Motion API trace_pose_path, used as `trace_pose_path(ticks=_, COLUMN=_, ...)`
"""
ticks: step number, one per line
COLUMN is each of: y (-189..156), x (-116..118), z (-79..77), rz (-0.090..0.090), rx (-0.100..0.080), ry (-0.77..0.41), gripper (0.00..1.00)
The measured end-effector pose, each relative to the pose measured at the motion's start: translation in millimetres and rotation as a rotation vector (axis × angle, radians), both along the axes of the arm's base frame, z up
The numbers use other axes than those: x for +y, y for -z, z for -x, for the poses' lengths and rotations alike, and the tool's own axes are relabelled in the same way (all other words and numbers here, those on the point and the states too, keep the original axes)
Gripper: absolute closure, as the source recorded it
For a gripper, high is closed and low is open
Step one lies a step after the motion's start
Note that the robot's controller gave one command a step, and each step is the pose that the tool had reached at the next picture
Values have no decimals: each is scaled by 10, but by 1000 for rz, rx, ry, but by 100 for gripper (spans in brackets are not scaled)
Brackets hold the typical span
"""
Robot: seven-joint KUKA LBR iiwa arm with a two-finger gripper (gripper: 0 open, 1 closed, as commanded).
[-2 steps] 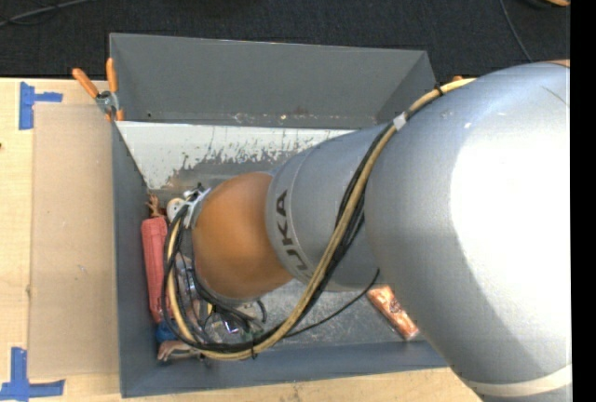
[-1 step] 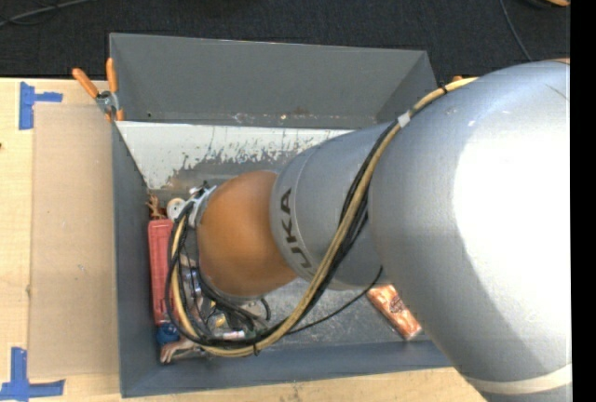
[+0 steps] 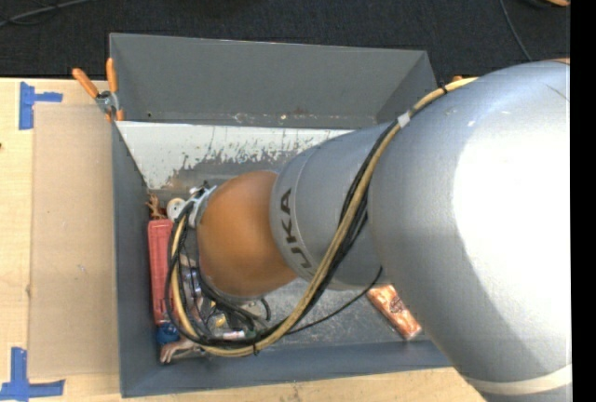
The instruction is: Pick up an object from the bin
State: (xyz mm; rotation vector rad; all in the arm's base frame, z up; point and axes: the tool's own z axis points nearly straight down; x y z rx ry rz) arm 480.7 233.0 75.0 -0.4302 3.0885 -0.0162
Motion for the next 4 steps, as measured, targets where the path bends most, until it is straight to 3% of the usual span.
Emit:
trace_pose_path(ticks=1, y=-188, x=-2, z=16, rz=1, rx=4, ry=2, gripper=100)
trace_pose_path(ticks=2, y=-661, x=-1, z=31, rz=3, rx=10, ry=3, gripper=100)
trace_pose_path(ticks=3, y=-884, x=3, z=26, rz=1, rx=8, ry=7, gripper=100)
trace_pose_path(ticks=4, y=-890, x=0, z=30, rz=3, rx=10, ry=8, gripper=100)
